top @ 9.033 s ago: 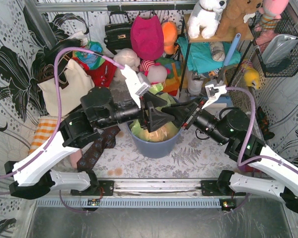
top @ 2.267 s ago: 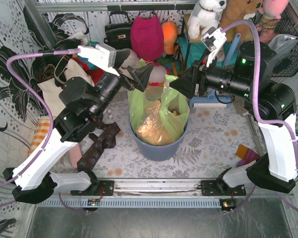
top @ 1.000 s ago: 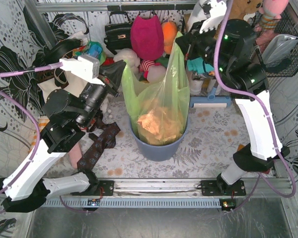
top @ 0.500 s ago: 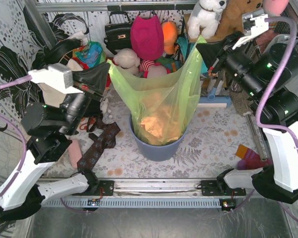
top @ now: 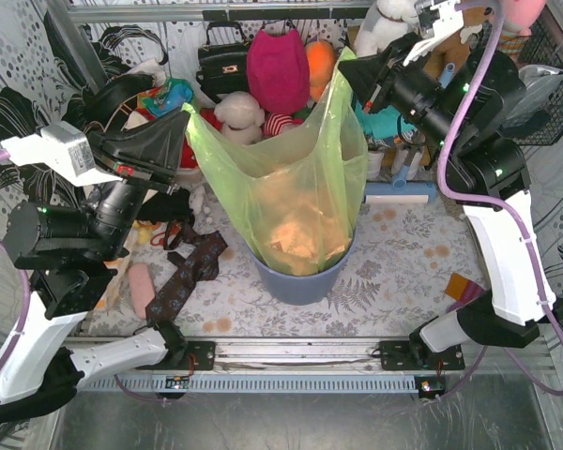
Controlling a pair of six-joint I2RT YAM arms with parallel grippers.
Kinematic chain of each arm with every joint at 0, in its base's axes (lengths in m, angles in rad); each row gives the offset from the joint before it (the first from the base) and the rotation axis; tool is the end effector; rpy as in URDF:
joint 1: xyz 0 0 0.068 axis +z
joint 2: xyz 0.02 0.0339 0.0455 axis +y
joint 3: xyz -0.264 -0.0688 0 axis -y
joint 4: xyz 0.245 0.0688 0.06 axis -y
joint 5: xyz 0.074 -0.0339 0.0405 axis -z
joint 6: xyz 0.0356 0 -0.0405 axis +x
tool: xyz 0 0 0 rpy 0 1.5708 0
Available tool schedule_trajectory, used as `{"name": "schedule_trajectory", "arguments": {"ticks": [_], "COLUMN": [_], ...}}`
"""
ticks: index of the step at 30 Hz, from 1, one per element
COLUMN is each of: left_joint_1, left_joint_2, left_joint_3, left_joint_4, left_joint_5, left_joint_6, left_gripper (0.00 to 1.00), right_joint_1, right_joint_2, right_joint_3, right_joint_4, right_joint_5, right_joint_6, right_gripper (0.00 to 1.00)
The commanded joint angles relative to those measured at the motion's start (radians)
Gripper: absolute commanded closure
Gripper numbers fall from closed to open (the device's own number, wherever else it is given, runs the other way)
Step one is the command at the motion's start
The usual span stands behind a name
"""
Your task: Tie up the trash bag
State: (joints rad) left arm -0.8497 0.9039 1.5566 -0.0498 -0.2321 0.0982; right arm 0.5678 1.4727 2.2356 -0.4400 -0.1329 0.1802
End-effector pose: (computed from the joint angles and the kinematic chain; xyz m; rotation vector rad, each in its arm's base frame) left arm 0.0751 -0.0730 0.5790 0.2533 0.9690 -0.5766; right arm 0.1943 0.1295 0.6236 -0.3623 1.2323 0.7283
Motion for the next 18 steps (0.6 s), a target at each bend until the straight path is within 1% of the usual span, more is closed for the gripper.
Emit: {"name": "schedule_trajectory", "arguments": {"ticks": [1,3,6,9,11,13,15,18], "left_joint_1": [0.007,0.007,0.007,0.008,0.008,0.008,0.008,0.009], "left_joint_2": [-0.009,-0.006,-0.013,-0.031,-0.040,-0.043,-0.039,-0.011], "left_joint_3": [-0.026,-0.059,-0.144,-0.247,-0.307,-0.347,-0.370,-0.343], "left_joint_4": [0.042,0.029,0.015,0.025,0.033,0.051,0.075,0.102], "left_joint_5": [0.042,0.083,0.128,0.129,0.113,0.104,0.100,0.088], "left_joint_6": [-0.036,-0.053,-0.104,-0.148,-0.167,-0.175,-0.170,-0.146], "left_gripper": [1.00,1.00,1.00,1.00,1.00,1.00,1.00,1.00], "right_joint_1": [-0.003,-0.003,-0.003,-0.003,-0.003,-0.003,-0.003,-0.003], "right_joint_2": [-0.057,-0.110,-0.228,-0.322,-0.372,-0.407,-0.416,-0.389], "right_joint_3": [-0.060,-0.178,-0.430,-0.627,-0.728,-0.792,-0.816,-0.762], "right_joint_4": [0.085,0.126,0.223,0.277,0.306,0.329,0.333,0.329], "right_joint_5": [-0.054,-0.074,-0.087,-0.092,-0.101,-0.097,-0.082,-0.060], "right_joint_6": [0.038,0.058,0.107,0.155,0.182,0.205,0.213,0.197], "right_gripper": [1.00,1.00,1.00,1.00,1.00,1.00,1.00,1.00]}}
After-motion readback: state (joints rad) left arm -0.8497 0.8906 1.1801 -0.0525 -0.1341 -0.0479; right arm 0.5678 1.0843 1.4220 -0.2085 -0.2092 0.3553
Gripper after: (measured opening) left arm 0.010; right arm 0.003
